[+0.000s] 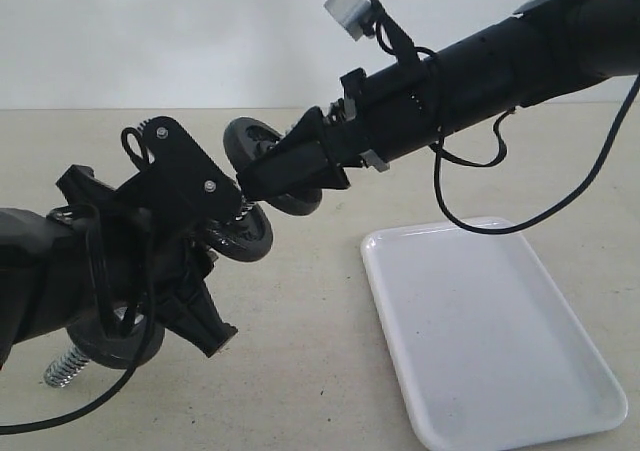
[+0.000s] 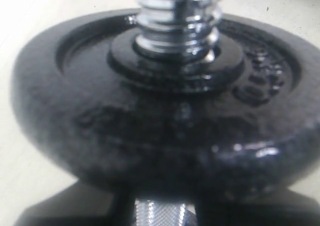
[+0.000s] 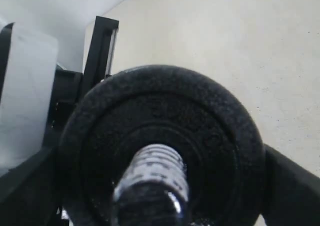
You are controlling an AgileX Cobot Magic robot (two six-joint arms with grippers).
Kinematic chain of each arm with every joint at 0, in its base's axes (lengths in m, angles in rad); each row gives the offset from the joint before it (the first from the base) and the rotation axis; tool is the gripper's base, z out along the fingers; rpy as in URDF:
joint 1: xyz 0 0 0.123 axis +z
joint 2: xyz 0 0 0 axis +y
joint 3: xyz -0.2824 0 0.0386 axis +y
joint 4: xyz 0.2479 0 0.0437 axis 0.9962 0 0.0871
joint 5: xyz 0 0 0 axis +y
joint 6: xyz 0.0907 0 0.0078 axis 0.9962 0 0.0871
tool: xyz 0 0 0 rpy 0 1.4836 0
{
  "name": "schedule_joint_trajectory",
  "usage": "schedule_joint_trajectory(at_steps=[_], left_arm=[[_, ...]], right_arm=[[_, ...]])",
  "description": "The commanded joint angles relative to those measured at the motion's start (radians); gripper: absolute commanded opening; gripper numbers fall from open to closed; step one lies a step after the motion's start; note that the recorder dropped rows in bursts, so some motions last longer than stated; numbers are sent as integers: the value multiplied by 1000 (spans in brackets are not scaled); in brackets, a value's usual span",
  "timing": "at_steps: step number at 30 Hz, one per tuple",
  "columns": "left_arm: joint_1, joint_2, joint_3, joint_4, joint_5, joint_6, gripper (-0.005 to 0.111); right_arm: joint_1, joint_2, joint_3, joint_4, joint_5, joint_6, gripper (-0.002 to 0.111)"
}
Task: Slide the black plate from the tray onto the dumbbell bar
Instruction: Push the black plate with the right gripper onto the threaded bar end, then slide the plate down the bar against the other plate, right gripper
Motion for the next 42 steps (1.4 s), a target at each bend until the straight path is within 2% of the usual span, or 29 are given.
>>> schedule_joint_trajectory(at_steps=[1, 11, 20, 28, 33, 42], left_arm=[[5, -53, -49, 88, -124, -54, 4], [5, -53, -49, 88, -122, -54, 4], [5, -53, -49, 88, -114, -54, 4], [5, -53, -49, 88, -89, -54, 4], [5, -53, -49, 88, -79, -54, 4], [5, -53, -49, 88, -81, -54, 4]], right_arm=[[0, -15, -2, -86, 59, 2, 0], [0, -15, -2, -177, 59, -1, 0], [0, -15, -2, -188, 59, -326, 0], [0, -15, -2, -190, 43, -463, 0], [2, -15, -2, -190, 36, -700, 0], [76, -15, -2, -200, -41, -722, 3]])
